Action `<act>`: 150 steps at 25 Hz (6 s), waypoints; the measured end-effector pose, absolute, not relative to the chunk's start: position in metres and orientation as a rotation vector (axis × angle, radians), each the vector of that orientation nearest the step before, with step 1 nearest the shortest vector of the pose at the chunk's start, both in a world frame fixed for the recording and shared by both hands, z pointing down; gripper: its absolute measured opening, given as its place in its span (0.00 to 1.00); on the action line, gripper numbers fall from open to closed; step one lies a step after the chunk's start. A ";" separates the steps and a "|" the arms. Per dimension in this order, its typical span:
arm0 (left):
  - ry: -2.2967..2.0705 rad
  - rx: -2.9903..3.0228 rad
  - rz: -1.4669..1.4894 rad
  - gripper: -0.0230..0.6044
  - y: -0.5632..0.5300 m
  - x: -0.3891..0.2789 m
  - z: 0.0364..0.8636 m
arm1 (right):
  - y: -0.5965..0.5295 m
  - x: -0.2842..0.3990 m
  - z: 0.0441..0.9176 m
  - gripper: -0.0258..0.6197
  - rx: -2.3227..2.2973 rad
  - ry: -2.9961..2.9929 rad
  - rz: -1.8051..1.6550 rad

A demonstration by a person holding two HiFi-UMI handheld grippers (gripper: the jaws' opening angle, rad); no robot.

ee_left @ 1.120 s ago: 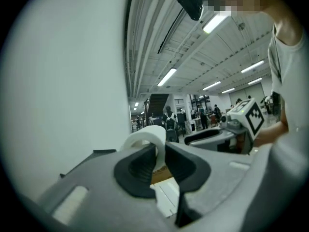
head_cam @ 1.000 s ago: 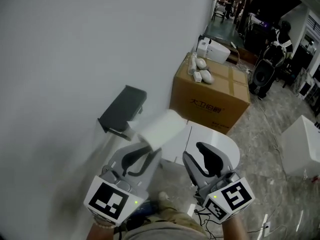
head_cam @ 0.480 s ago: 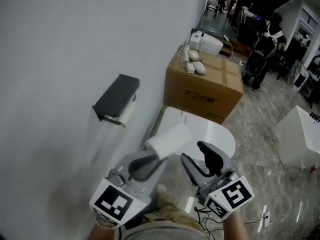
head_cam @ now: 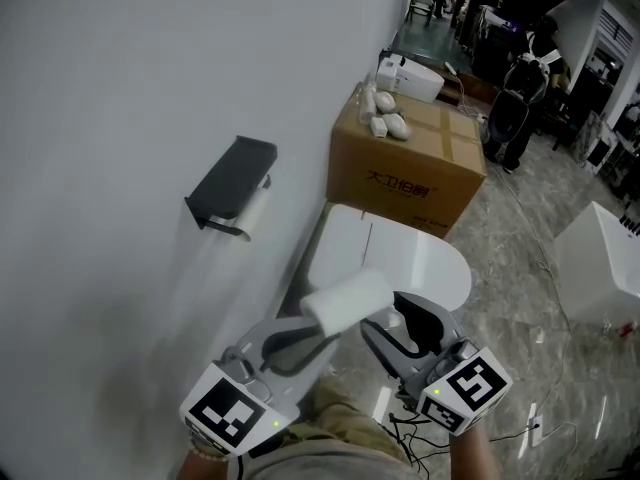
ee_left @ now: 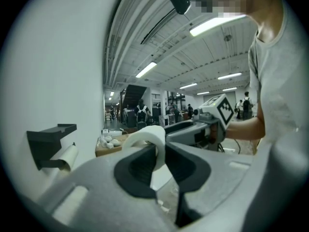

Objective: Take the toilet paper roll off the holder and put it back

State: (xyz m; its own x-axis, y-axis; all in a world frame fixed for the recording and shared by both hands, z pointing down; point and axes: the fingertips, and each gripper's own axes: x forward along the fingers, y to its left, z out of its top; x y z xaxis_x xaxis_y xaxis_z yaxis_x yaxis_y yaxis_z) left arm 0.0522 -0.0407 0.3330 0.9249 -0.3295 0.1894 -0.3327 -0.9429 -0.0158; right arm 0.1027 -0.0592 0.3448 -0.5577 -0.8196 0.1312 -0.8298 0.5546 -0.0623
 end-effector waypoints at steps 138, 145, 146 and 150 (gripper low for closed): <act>-1.474 2.616 0.427 0.03 -0.125 -0.106 0.337 | -0.142 0.006 0.332 0.12 1.219 -2.758 0.100; -1.449 2.582 0.442 0.03 -0.097 -0.110 0.356 | -0.112 0.007 0.346 0.12 1.251 -2.731 0.128; -1.445 2.578 0.442 0.03 -0.094 -0.110 0.358 | -0.108 0.007 0.346 0.12 1.256 -2.728 0.132; -1.420 2.574 0.434 0.03 -0.079 -0.109 0.364 | -0.093 0.009 0.349 0.12 1.274 -2.715 0.131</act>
State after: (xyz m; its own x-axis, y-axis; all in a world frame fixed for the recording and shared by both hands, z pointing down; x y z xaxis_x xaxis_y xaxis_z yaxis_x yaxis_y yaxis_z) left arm -0.1094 -0.0794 0.3638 0.5043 -0.7973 0.3317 -0.8466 -0.5322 0.0080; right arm 0.0094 -0.0933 0.3487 -0.6317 -0.7579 0.1631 -0.7701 0.6377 -0.0192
